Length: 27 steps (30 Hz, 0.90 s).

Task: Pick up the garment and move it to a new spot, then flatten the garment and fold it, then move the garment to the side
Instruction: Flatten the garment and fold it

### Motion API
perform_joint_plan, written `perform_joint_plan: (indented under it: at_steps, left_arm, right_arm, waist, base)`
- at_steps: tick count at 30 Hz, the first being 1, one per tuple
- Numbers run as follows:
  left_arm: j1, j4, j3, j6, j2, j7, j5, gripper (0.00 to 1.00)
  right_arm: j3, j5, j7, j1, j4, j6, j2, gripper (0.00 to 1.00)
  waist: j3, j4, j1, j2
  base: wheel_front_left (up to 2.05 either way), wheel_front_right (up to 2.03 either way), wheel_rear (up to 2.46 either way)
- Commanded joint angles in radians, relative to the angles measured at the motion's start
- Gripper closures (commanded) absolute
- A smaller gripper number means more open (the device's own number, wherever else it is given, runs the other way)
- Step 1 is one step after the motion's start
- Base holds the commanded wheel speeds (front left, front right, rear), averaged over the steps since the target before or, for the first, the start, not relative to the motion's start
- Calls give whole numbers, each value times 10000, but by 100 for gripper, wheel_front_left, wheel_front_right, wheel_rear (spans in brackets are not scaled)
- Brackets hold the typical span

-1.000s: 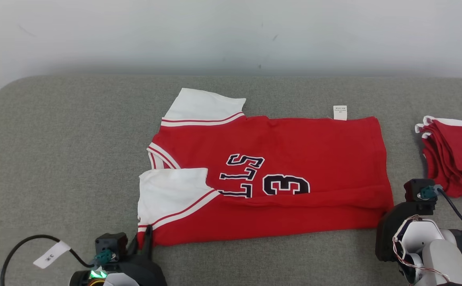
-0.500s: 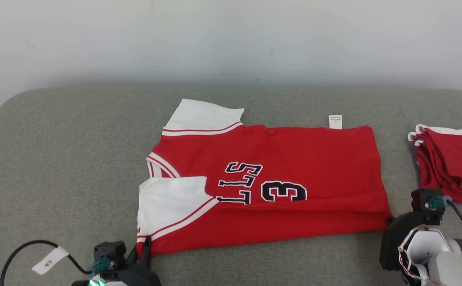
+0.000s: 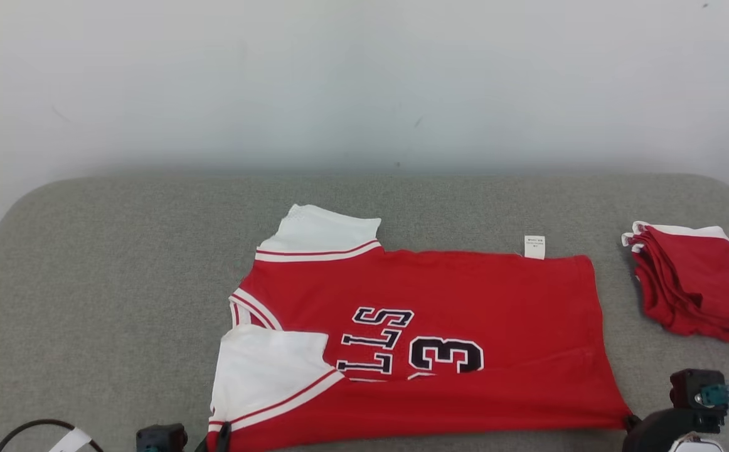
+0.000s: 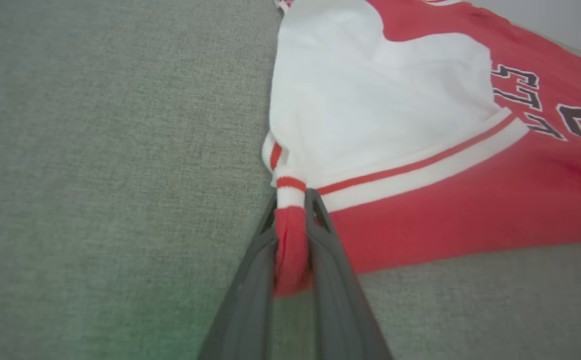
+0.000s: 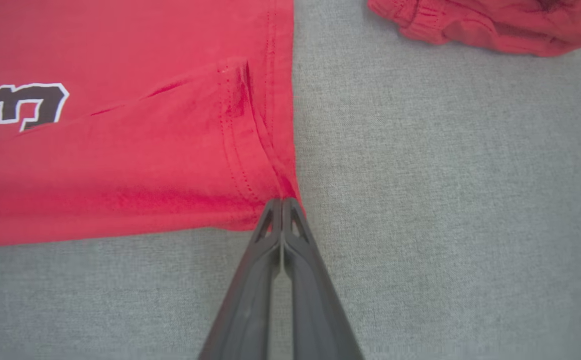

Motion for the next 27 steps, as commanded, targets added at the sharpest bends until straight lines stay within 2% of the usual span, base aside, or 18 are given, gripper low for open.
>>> perform_joint_plan:
  at_steps: [1,8,14,21,22,23,24,27]
  left_arm:
    - [364,-71,-40,10,165,62,-56,100]
    - [1342,-927,-173,264,541,333,-20,100]
    - [2198,-1879,-254,620,740,723,-89,100]
    - [2980,-3220,-313,1057,954,1204,-185,100]
    - [3040,-3406,-298,1143,990,1223,-178,85]
    - [3066,-3613,-278,1243,1041,1147,-102,55]
    - [3098,-3808,-251,1354,1075,1094,-60,0]
    - [3130,-4345,-201,1633,1217,1032,79,0]
  right_arm:
    - [-87,82,130,347,-295,-30,10,100]
    - [-290,311,731,1564,-1346,-31,90,100]
    - [-141,769,885,2173,-1434,-31,99,100]
    - [-61,771,925,2447,-1317,-31,102,100]
    - [-75,752,827,2414,-1322,-31,104,58]
    - [-125,806,774,2365,-1289,-31,102,0]
    - [-115,852,703,2313,-1273,-31,104,0]
    - [-34,956,434,2191,-1355,-29,110,0]
  waist:
    - [-108,-76,0,0]
    - [-264,-110,0,0]
    - [-332,-108,0,0]
    - [-355,-88,0,0]
    - [-352,-86,0,0]
    - [-349,-85,0,0]
    - [-344,-83,0,0]
    - [-327,-94,0,0]
  base:
    - [0,0,0]
    - [0,0,0]
    - [0,0,0]
    - [0,0,0]
    - [0,0,0]
    - [0,0,0]
    - [0,0,0]
    - [0,0,0]
